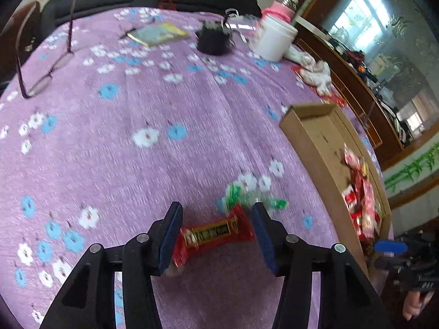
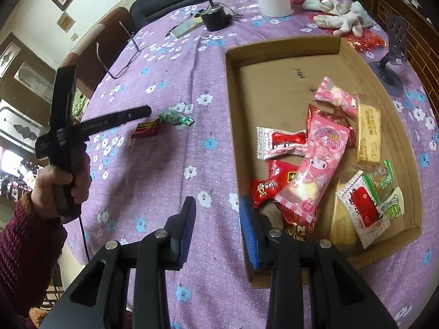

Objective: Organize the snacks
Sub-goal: 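Grasp a red snack bar with the left gripper while the right grasps a green candy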

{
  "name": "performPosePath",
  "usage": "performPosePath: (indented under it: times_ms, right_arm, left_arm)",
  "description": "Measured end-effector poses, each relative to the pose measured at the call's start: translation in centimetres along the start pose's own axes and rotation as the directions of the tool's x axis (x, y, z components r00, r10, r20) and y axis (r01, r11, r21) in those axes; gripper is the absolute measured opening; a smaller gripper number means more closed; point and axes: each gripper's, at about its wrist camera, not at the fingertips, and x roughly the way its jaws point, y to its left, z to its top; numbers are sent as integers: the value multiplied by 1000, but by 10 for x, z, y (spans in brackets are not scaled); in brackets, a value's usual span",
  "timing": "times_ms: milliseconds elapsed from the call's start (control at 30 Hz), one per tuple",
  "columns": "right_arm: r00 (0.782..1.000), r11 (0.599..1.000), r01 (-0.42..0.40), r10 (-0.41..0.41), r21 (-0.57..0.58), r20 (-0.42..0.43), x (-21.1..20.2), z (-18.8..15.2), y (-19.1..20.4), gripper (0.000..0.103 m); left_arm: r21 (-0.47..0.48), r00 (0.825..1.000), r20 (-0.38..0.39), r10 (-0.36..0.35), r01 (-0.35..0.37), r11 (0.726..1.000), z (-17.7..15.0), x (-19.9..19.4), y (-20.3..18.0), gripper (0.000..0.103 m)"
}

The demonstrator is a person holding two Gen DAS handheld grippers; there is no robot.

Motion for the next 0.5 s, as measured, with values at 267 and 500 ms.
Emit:
performPosePath:
  times_ms: [267, 500]
  right_arm:
    - [1000, 998, -8, 7, -60, -16, 11, 17, 16, 32]
    - [999, 988, -35, 30, -153, -35, 31, 58, 41, 32]
  left_arm:
    - [96, 998, -56, -14, 20, 995, -43, -4, -24, 61]
    - [56, 995, -6, 99, -98, 994, -46, -2, -30, 51]
